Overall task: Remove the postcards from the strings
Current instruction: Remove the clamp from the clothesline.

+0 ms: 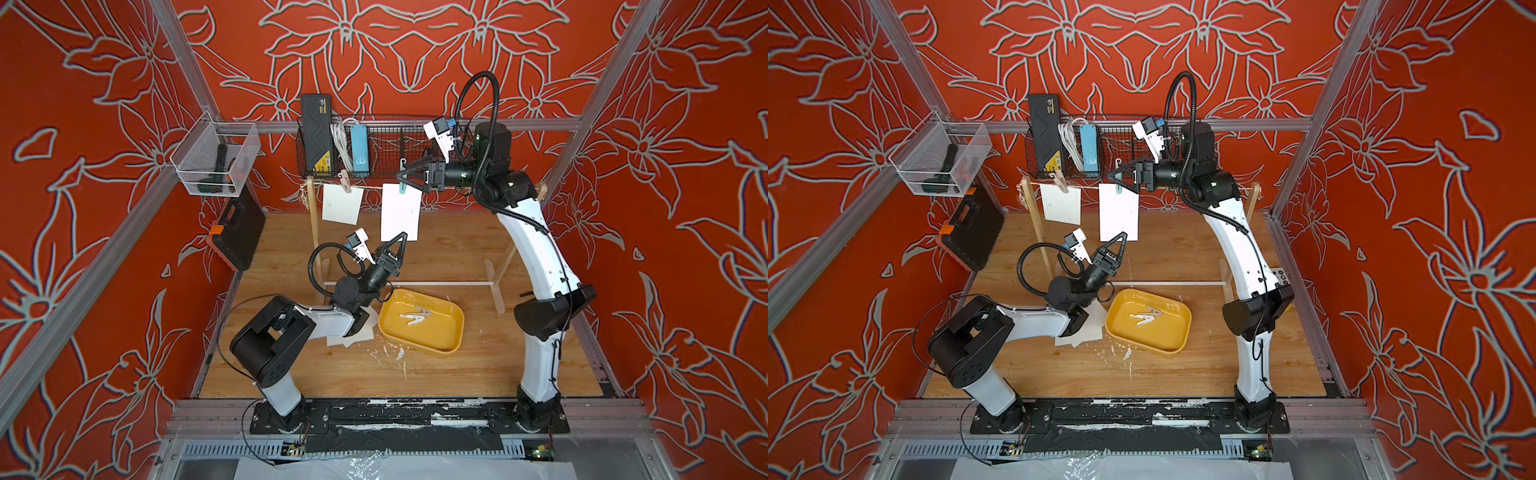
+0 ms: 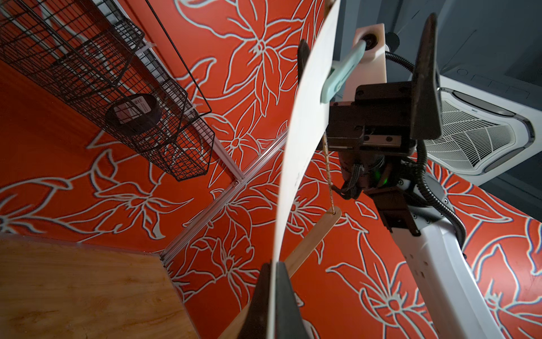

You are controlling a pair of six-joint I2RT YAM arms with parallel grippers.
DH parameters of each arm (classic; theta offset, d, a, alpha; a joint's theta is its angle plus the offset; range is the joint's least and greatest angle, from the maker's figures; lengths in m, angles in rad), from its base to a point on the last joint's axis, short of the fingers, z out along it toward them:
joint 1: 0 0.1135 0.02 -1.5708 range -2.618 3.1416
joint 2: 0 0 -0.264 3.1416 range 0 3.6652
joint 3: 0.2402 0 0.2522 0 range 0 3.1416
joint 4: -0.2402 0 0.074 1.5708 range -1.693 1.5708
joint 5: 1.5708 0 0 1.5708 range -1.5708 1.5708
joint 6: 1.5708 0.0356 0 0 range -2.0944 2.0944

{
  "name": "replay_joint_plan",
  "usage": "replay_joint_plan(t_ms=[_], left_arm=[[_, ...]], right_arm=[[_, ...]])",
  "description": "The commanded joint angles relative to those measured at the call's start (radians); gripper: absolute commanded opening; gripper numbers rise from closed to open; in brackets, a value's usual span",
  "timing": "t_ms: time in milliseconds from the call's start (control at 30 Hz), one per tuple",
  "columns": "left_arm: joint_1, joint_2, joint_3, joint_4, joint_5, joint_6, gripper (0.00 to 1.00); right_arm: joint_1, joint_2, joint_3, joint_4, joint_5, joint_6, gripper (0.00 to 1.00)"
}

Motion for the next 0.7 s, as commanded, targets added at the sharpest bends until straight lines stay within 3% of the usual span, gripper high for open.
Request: replay_joint_plan(t_ms=[0, 667], left_arm=[[0.010, -0.014, 0.006, 0.224, 0.021, -0.009, 0.00], [0.020, -0.015, 0.013, 0.224, 0.045, -0.038, 0.00]], right_arm=[[0.005, 0.010, 0.036, 0.014, -0.029, 0.000, 0.83], [0.008, 0.030, 0.028, 0.058, -0.076, 0.021, 0.48]])
